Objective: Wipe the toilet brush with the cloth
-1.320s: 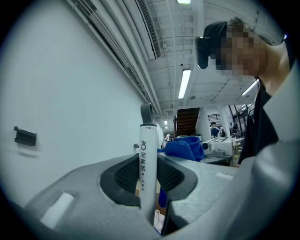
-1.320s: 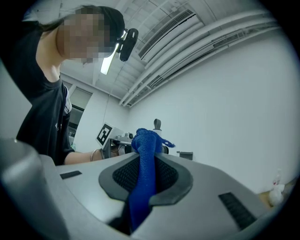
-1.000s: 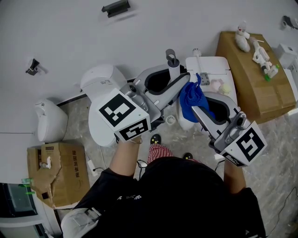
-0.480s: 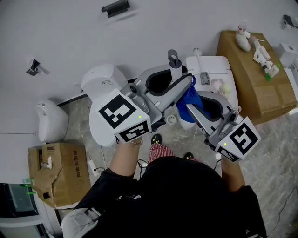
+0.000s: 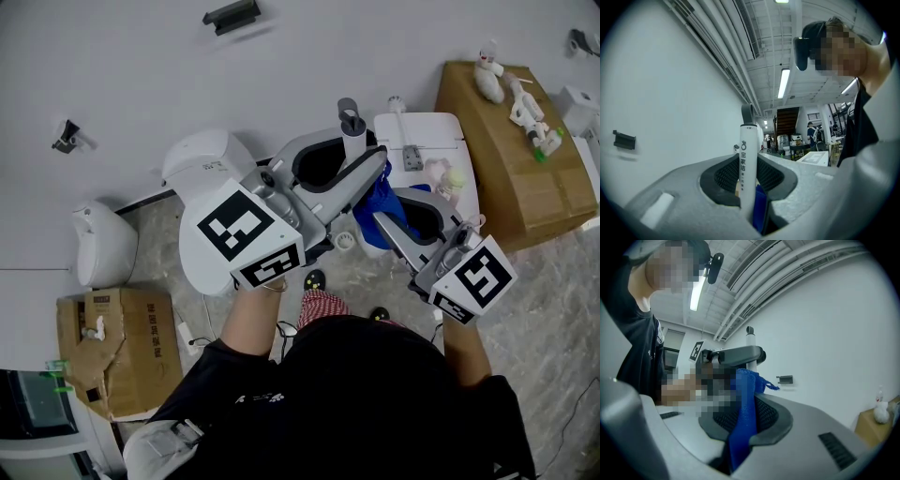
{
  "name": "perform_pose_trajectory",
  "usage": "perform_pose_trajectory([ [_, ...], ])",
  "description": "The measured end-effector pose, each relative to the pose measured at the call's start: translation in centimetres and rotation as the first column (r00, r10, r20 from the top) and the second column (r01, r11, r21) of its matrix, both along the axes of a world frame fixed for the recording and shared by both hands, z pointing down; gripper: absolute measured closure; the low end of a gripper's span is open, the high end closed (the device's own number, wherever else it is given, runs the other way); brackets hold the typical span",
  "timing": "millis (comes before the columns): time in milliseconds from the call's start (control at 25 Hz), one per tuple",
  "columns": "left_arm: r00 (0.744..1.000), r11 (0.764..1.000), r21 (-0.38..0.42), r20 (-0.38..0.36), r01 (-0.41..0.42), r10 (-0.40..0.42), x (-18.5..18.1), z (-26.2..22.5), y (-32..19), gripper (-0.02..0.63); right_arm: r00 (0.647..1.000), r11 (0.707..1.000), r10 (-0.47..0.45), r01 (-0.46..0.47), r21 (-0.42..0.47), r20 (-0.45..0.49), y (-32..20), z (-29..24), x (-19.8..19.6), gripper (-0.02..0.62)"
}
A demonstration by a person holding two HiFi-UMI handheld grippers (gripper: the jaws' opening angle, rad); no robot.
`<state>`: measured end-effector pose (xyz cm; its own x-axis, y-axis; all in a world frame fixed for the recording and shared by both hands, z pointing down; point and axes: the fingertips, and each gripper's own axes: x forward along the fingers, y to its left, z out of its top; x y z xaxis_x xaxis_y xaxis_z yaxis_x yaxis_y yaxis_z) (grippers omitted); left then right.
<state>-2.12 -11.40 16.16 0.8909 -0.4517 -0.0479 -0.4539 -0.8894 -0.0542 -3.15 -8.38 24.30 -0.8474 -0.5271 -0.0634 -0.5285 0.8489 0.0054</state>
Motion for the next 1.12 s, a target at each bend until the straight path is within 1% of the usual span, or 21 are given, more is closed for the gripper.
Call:
perform_pose_trajectory([
  [320,1.0,1.0,0.005,0.014,0.005,-0.006,0.1,0.1,-0.1,0.515,1.0,0.999,-0.004,0.004,-0.043,-0.006,-0.3,1.8,-0.1,0.532],
  [600,1.0,1.0,0.023,0.016,0.005,-0.005,0.3,-0.4,0.1,0.515,1.0,0.998,0.002,-0.003,-0.065,-0.009,-0.5,2.9,-0.1,0.531],
  [840,1.0,1.0,0.028,0.018,0.007,-0.007,0.5,-0.7,0.2,0.515,1.0,0.996,0.009,-0.009,-0.085,0.006,-0.6,3.9,0.0,0.532],
  [1120,1.0,0.999,0.04,0.023,0.01,-0.011,0.6,-0.9,0.2,0.515,1.0,0.994,0.023,-0.024,-0.106,-0.01,-1.1,5.5,0.0,0.532],
])
